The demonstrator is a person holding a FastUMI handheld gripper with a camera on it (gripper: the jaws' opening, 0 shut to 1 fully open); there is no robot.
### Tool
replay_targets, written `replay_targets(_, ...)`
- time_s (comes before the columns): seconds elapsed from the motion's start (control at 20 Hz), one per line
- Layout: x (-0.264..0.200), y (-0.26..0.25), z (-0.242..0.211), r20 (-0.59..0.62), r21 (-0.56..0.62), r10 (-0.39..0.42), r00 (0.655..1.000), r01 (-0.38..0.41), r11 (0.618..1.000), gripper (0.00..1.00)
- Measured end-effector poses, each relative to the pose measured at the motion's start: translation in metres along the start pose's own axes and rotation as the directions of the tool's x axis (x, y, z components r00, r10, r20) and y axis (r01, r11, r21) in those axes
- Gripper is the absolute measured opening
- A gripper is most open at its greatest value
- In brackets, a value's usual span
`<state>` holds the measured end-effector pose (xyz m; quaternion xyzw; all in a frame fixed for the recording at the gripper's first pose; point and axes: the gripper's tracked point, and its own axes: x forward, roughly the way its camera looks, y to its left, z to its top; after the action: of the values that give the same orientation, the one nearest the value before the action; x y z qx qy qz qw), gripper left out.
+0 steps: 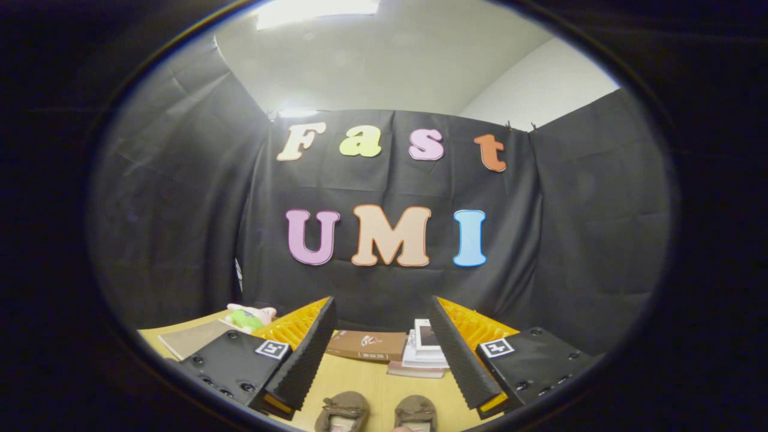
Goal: Open the storage box then place both shoes into the box .Put the left shoe in first, then the right shoe, with the right side of both shoes facing outward in a uniform manner.
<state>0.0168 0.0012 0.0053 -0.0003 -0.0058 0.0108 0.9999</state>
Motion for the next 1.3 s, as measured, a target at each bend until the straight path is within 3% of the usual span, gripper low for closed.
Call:
replay_targets(0.75, 0.009, -0.001, -0.015, -0.031, 0.039, 0.021, 0.999, -0.02, 0.999, 0.99)
replay_targets(1.05, 0.012, 0.036, -0.038, -0.094, 0.229, 0.138, 0.986, -0.114, 0.967, 0.99)
replay_targets(1.3, 0.013, 0.057, -0.072, -0.202, 0.41, 0.207, 0.957, -0.109, 0.906, 0.99)
